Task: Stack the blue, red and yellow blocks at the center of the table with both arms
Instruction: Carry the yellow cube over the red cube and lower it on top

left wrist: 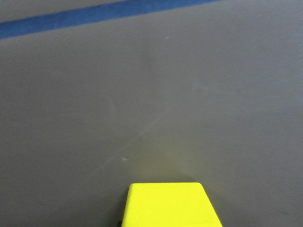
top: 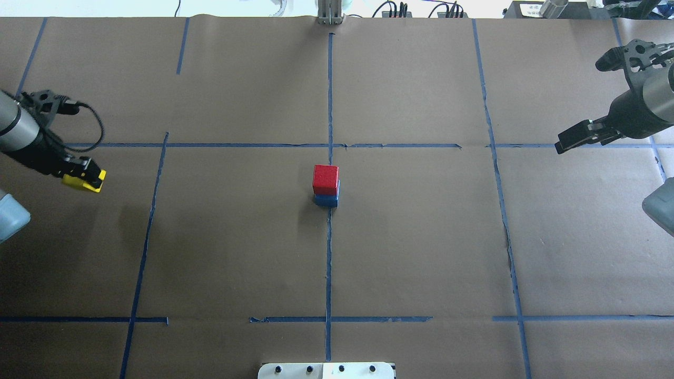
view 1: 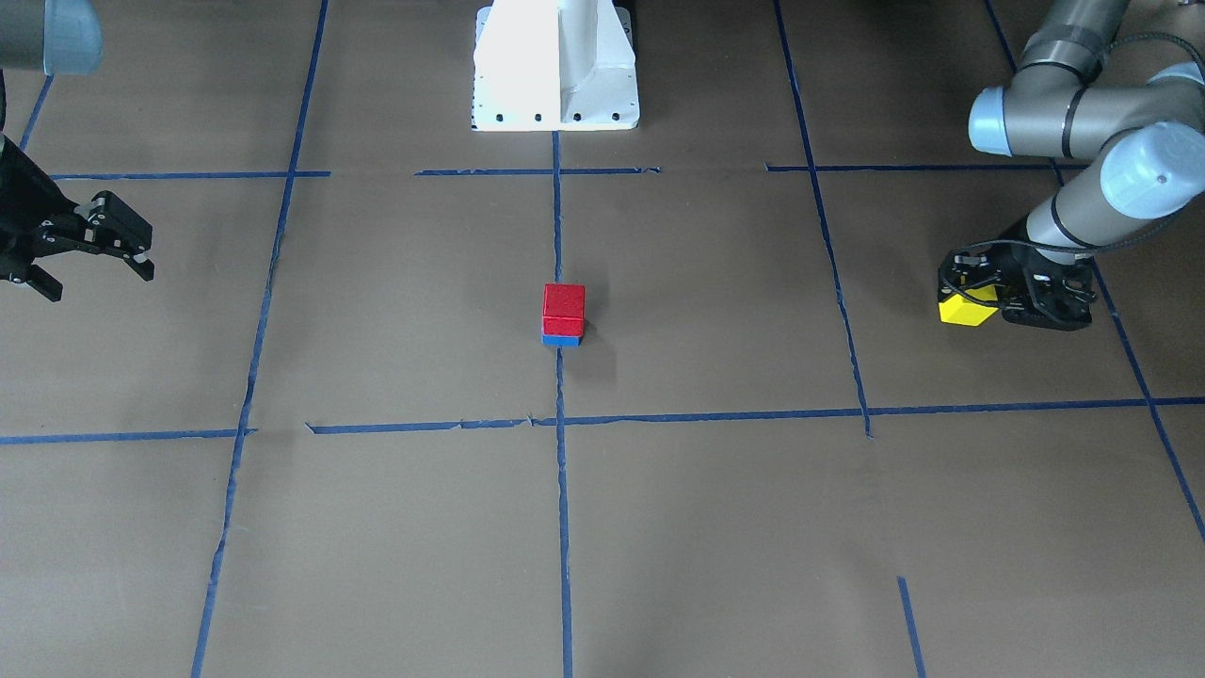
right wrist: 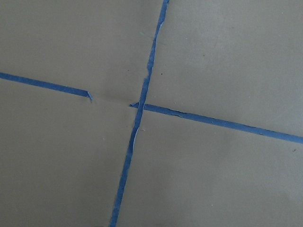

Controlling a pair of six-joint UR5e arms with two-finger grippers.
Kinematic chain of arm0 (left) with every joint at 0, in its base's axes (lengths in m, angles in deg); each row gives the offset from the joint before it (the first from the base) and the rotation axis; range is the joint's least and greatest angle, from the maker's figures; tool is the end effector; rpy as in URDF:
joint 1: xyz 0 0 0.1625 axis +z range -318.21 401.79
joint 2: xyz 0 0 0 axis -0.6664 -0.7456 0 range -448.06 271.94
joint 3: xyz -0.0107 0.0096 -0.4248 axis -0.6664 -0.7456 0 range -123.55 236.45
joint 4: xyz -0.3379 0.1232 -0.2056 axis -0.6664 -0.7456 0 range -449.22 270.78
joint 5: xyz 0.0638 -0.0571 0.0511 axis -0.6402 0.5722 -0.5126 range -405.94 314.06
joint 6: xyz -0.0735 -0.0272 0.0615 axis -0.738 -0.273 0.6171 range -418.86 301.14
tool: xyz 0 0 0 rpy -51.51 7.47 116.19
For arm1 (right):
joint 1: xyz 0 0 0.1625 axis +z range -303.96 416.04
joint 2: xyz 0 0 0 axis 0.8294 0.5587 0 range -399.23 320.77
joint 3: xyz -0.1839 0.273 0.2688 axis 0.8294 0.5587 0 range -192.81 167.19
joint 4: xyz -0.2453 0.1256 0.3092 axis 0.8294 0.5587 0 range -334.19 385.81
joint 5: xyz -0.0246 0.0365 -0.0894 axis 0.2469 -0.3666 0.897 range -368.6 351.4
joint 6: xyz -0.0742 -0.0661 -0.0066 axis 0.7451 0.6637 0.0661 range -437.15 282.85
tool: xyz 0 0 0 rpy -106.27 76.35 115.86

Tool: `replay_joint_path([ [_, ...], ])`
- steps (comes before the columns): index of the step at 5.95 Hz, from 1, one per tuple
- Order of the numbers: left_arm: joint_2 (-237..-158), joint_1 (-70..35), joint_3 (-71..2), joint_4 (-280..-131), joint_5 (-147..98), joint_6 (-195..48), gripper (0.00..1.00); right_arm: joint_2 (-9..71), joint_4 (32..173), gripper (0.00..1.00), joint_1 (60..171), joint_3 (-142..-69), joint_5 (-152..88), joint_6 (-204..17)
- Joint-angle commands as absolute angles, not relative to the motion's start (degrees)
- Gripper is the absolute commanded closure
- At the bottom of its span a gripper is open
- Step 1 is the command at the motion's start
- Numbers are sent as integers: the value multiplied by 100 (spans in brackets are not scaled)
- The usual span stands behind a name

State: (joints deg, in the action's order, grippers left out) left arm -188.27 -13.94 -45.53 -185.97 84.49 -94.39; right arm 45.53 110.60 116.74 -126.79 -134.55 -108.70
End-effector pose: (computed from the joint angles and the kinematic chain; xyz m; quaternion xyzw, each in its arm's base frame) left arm 0.2599 -0.5035 0.4508 0.0008 0.4087 0.0763 0.9095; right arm -0.1837 -0.4803 0.4044 0.0934 -0.3967 -0.0734 0.9102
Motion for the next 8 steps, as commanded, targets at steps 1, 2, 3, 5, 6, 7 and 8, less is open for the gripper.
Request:
replay_joint_path([
  [1,-20591,-653,-5462,-16594,8422,-10745,100,4567,11063,0,11668,-12646,-13446,-10862],
  [2,-21454,137,-5342,-16517,7813,-11695,100,4567,11063,0,11668,-12637,-13446,-10862],
  [3,-22620,554,-4341,-16516,7172,-12200,100,4584,11063,0,11677,-12628,-13446,-10853],
  [5,-23229,829,-3164,-16725,6632,-12232,100,4637,11063,0,11677,-12628,-13455,-10862],
  [6,-23551,831,-2666,-16796,6621,-12223,100,4646,11063,0,11677,-12628,-13455,-10853],
  [7,-23563,857,-2574,-16867,6620,-12319,100,4646,11063,0,11668,-12636,-13455,-10862],
  [8,-23555,883,-2555,-17041,6629,-12494,100,4646,11063,0,11677,-12645,-13455,-10862],
])
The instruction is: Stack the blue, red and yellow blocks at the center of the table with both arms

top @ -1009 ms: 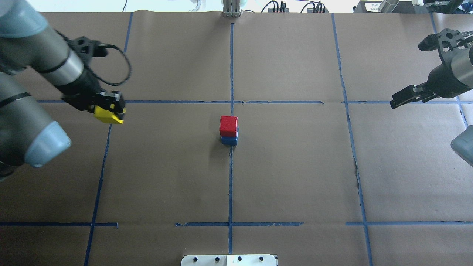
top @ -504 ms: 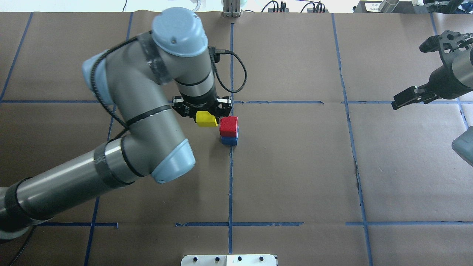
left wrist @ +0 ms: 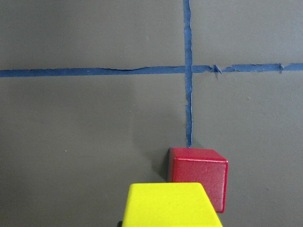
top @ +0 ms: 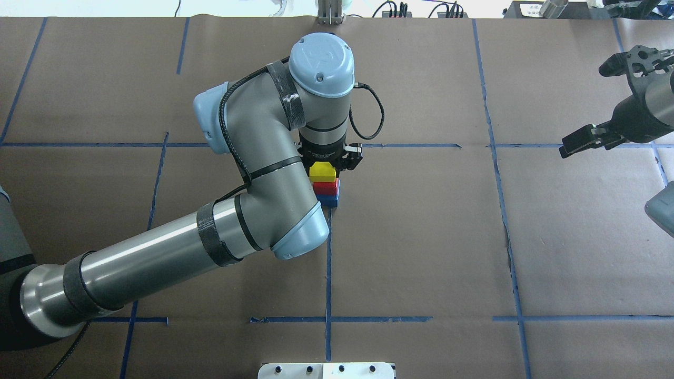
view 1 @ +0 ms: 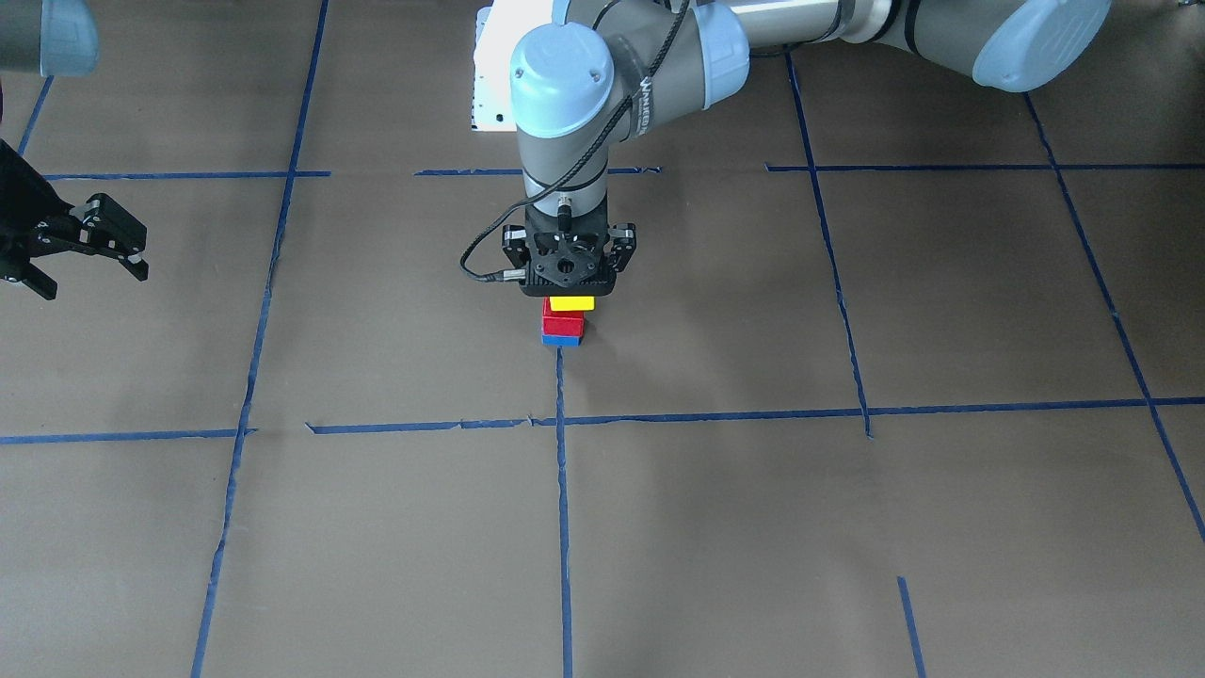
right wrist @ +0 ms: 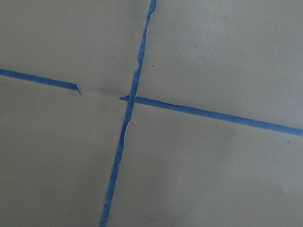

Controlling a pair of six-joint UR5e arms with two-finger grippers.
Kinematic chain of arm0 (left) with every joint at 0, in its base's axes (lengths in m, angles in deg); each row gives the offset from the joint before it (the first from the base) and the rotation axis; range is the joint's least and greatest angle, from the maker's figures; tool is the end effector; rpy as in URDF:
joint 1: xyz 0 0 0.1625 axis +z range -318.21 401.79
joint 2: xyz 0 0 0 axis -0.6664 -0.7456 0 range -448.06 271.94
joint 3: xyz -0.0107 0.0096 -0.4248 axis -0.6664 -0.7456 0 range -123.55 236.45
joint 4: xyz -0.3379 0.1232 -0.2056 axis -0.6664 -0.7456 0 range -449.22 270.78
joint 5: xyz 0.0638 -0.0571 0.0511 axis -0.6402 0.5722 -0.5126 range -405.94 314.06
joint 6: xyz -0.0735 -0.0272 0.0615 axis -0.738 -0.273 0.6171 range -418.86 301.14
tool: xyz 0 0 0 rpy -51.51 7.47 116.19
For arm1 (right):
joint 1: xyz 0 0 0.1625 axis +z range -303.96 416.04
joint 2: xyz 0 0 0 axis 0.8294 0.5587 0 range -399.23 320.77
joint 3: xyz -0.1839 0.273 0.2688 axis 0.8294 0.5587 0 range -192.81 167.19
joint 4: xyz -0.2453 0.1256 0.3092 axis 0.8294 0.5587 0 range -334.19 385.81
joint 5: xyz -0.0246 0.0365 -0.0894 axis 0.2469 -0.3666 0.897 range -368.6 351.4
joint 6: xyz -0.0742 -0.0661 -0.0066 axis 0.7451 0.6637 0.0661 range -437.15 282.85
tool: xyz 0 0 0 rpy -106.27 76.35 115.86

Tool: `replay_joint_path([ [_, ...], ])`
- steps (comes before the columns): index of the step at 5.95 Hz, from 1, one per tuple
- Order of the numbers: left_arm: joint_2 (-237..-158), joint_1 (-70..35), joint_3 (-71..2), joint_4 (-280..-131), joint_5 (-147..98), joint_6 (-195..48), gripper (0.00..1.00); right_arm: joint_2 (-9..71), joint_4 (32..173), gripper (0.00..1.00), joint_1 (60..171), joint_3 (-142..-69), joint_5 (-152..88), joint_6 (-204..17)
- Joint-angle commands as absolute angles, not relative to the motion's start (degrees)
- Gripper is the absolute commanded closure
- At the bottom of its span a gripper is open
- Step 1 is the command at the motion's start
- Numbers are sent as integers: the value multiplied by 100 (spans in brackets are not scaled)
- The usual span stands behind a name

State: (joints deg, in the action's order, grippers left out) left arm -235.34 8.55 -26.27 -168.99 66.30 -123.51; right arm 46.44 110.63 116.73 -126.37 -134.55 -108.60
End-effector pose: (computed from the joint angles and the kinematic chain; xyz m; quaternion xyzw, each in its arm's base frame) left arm 0.5710 -0.4885 0.0989 0.0051 0.3799 0.0019 0.9250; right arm -0.1825 -0.4780 0.4160 0.0839 -0.3921 -0.0707 0.9134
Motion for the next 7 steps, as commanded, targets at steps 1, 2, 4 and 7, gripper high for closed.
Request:
replay_joint_path([
  [1,-23528,883,-2555,-17052,6629,-12452,88,4646,11063,0,11668,-12645,-13455,-10862],
  [2,-23537,883,-2564,-17139,6629,-12486,1,4646,11063,0,11668,-12654,-13455,-10862],
  [4,-23467,831,-2825,-17062,6664,-12443,0,4637,11063,0,11668,-12637,-13438,-10870],
  [7,-21032,-271,-5790,-16894,7276,-11054,0,4646,11098,0,12446,-12383,-14119,-10495],
])
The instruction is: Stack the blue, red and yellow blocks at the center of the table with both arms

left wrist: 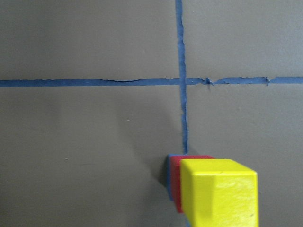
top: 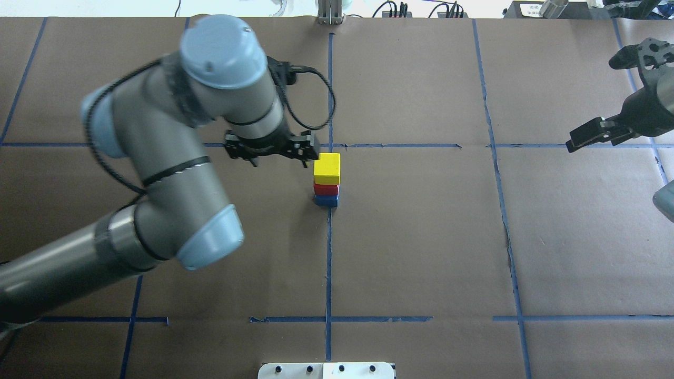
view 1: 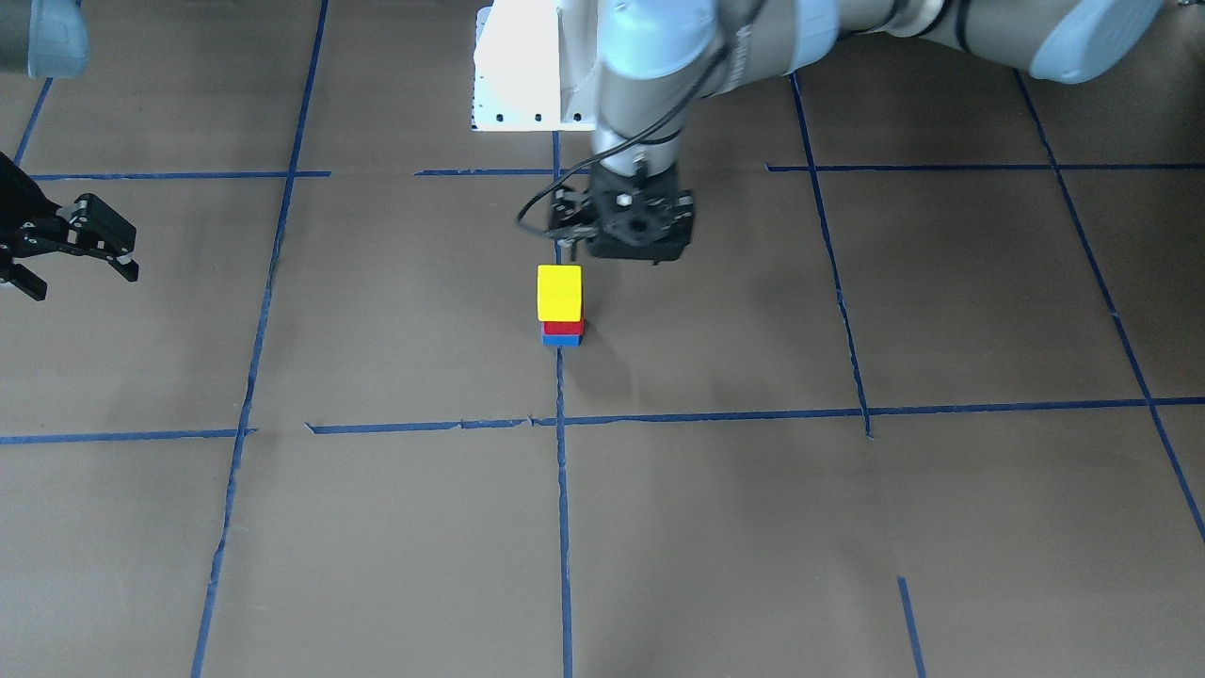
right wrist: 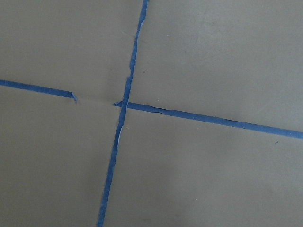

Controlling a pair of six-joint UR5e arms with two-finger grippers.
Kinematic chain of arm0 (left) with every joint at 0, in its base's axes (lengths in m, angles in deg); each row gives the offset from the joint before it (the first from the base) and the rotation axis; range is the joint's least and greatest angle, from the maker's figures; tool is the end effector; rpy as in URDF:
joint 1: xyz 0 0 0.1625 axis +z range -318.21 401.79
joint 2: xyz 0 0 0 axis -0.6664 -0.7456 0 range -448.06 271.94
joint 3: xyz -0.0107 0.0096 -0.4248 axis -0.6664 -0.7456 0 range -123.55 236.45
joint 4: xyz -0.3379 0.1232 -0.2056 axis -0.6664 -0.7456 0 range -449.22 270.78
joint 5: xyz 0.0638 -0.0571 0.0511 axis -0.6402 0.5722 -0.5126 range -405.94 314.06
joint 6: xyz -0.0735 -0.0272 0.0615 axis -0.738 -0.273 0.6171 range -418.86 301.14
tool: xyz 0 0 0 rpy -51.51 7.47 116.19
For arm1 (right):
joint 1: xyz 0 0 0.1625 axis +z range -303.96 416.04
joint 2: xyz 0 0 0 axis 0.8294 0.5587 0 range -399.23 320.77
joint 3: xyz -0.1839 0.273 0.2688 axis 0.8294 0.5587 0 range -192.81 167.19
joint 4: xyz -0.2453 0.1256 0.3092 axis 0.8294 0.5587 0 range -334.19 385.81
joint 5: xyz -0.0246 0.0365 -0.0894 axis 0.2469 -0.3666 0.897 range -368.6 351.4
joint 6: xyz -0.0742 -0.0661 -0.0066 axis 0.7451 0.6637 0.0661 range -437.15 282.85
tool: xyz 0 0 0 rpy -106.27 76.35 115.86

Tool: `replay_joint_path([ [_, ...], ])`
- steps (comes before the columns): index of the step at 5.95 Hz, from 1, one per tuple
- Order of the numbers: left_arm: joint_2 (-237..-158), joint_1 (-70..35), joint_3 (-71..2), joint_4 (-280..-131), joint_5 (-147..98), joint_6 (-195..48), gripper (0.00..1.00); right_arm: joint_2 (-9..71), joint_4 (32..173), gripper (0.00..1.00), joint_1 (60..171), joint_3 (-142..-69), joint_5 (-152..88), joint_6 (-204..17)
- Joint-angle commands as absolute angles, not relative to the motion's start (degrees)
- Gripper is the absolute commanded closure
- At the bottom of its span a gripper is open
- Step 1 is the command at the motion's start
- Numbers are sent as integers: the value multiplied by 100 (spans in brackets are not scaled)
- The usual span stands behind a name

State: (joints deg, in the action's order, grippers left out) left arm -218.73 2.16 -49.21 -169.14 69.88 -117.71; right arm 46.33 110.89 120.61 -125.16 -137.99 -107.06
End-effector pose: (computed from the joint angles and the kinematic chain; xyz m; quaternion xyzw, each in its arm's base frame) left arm 0.4265 -0.4699 0.1484 0.0541 0.4312 0.0212 0.9004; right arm -0.1549 -0.4890 0.4225 0.0772 -0.4065 -0.0566 0.9086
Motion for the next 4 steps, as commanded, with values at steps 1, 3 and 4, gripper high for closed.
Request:
replay_joint_path([
  [1,-20057,-982,-6155,-16955,7732,-9810,0,4689,11150,0,12920,-12138,-14245,-9788],
  [3,-18438,-2947,-6019,-17043,8699,-6860,0,4916,11151,0,13608,-11671,-14545,-8487],
  [4,-17969,-3627,-5661,-17052,8808,-5704,0,5223,11142,0,13741,-11652,-14484,-8071],
])
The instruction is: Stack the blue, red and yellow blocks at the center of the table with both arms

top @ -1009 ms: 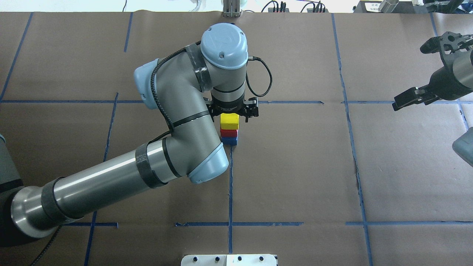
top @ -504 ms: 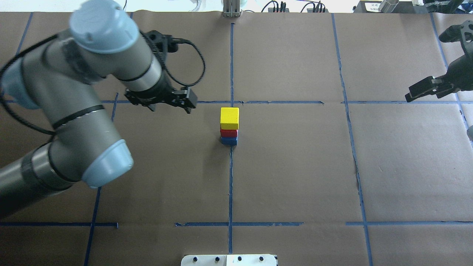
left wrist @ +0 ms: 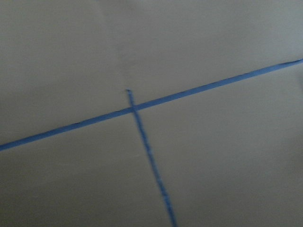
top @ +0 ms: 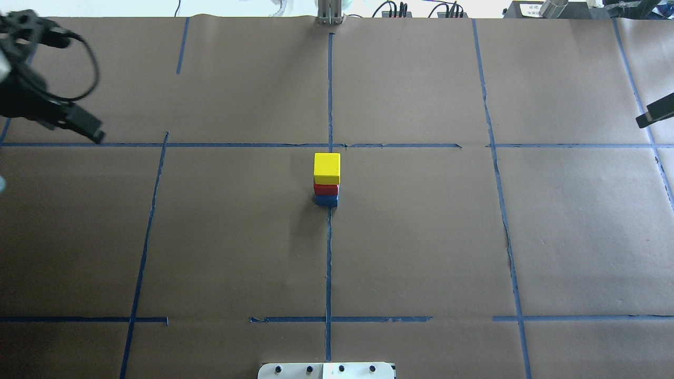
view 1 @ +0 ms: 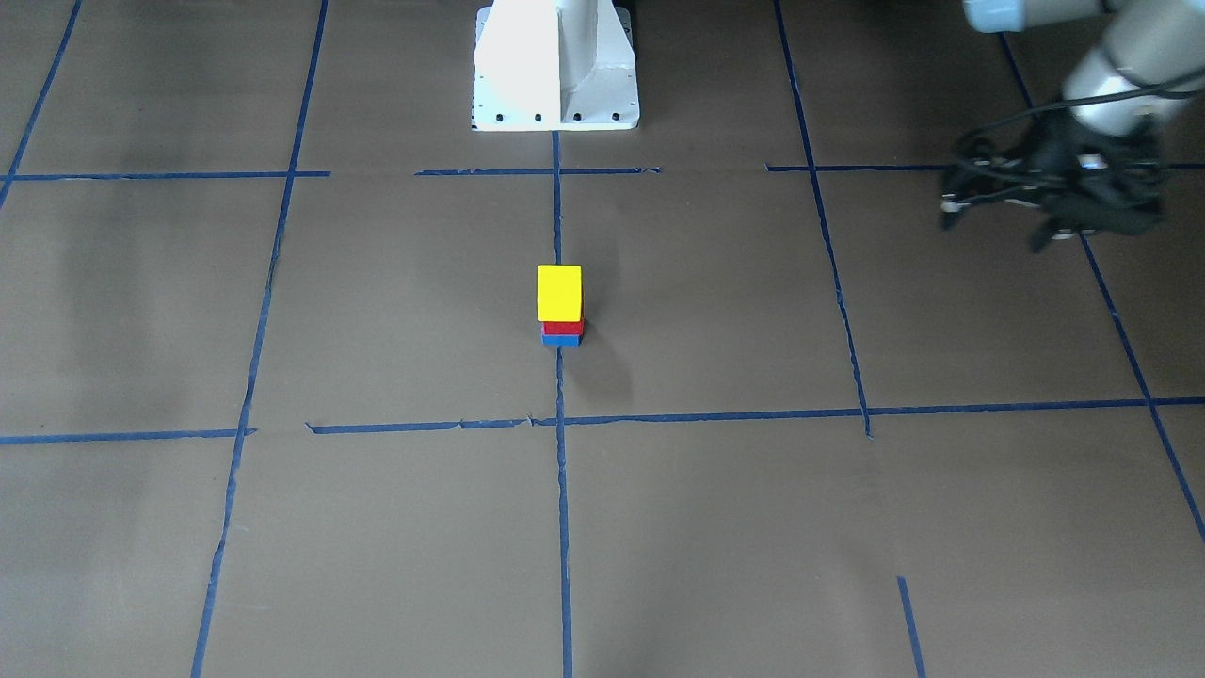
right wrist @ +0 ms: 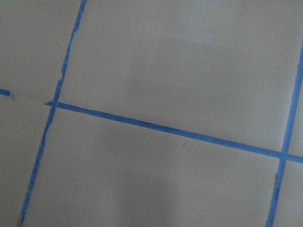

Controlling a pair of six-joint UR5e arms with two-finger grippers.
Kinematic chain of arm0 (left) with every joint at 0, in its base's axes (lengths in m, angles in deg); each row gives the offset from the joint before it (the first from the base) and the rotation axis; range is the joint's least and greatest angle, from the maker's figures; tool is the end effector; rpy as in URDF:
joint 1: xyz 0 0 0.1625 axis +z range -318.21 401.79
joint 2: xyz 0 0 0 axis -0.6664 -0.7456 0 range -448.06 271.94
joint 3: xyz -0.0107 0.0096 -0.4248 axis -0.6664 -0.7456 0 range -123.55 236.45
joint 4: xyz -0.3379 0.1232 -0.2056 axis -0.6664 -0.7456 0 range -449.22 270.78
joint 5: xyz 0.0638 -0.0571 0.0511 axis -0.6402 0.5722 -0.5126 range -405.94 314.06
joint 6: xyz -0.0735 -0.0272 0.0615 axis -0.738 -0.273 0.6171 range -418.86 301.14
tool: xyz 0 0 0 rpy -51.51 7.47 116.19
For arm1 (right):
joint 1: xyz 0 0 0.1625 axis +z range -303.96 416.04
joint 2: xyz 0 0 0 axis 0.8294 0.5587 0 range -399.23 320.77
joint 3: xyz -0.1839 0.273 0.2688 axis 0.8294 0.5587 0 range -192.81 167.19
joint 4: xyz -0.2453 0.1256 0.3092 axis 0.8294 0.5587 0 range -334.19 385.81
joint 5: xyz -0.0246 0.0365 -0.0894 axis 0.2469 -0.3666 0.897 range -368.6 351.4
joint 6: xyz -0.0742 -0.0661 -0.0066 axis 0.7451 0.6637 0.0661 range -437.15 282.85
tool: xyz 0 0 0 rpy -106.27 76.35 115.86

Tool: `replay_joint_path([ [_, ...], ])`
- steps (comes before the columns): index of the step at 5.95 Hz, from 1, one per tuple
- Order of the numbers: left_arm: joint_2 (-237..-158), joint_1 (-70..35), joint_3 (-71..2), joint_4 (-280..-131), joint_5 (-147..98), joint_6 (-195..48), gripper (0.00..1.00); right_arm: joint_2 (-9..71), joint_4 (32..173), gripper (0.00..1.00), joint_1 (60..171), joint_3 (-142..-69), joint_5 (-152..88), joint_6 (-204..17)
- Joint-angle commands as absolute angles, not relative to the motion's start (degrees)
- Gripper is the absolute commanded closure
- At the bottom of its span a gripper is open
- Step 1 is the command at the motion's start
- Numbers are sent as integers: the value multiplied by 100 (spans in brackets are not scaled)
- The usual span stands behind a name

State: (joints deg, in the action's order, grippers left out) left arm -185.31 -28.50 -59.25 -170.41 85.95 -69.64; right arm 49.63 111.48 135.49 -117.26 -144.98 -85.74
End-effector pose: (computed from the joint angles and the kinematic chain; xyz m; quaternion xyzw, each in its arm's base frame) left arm 0.1071 -0.4971 0.3977 0.0964 0.3887 0.1456 0.9046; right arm -0.0319 -0.5059 0.5126 0.0923 -0.4088 -0.0835 0.9041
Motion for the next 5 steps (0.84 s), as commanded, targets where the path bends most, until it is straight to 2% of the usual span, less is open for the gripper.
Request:
replay_joint_path([
  [1,-17582,-3991,-5275,-17052,8809,-5066,0,5496,11142,0,13890,-11626,-14475,-7675],
  [2,-17387,-4056,-4775,-17043,8800,-5051,0,5490,11142,0,13987,-11635,-14475,-7654],
  [5,-17218,-4425,-4656,-17061,9441,-5025,0,5551,11133,0,13988,-11652,-14439,-7654],
])
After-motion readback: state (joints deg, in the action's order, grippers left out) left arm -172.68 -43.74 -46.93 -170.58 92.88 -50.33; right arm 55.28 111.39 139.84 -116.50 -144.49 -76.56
